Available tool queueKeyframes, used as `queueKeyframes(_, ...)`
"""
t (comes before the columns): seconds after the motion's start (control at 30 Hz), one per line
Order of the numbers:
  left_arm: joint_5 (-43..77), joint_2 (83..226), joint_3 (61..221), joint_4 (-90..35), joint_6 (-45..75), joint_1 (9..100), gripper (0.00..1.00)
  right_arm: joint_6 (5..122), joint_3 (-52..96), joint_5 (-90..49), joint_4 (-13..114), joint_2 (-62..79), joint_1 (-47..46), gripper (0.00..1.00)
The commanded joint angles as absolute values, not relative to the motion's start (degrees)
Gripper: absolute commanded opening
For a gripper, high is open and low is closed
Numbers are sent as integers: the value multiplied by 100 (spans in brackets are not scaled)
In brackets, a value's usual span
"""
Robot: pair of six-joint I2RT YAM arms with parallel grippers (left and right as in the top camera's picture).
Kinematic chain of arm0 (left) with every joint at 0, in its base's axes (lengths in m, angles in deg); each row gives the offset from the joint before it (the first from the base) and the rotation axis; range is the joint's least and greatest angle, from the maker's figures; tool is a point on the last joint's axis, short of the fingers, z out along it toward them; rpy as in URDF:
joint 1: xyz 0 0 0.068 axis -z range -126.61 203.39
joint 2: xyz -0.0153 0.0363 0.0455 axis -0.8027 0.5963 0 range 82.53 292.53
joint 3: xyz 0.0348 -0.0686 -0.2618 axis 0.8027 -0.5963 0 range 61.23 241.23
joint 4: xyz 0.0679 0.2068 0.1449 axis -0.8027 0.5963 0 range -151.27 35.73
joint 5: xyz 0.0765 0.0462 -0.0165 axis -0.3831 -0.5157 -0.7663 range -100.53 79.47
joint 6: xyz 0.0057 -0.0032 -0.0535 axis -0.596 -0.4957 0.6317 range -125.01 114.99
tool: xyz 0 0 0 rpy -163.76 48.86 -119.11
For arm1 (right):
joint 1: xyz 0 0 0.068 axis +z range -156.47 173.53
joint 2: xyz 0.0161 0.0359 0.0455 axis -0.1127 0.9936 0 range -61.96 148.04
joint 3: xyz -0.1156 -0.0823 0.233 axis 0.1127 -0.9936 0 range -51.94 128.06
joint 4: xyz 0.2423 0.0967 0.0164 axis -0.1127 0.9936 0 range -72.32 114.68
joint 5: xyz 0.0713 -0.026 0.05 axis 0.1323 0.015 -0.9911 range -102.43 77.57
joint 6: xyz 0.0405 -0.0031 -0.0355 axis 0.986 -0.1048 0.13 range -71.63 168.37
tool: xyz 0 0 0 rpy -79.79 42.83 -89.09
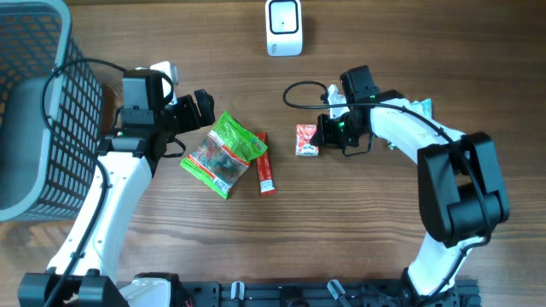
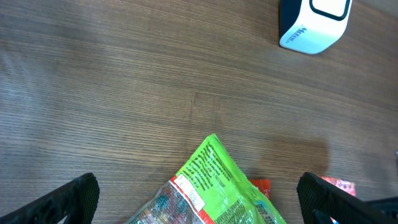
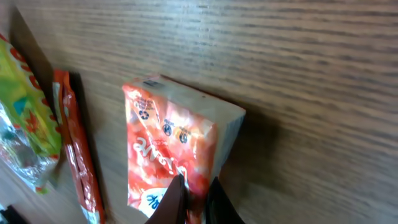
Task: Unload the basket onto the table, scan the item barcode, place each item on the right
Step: 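Hold the red pack under the white scanner with the right gripper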
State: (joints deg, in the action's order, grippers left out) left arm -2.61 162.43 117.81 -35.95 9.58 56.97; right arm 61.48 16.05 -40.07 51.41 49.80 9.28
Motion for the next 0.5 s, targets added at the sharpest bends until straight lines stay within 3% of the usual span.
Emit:
queueKeyframes(0.0,-294,16192,11811,-3610,868,5659,100,5901,1725,-3537,5233,4113,899,5)
queueKeyframes(0.23,-294,16192,11811,-3610,868,5659,100,6244,1887,-2802,5696,2412,897,4)
queueKeyframes(0.47,-294,16192,11811,-3610,868,5659,100,6165,4938,-1299,8498,2495,899,5)
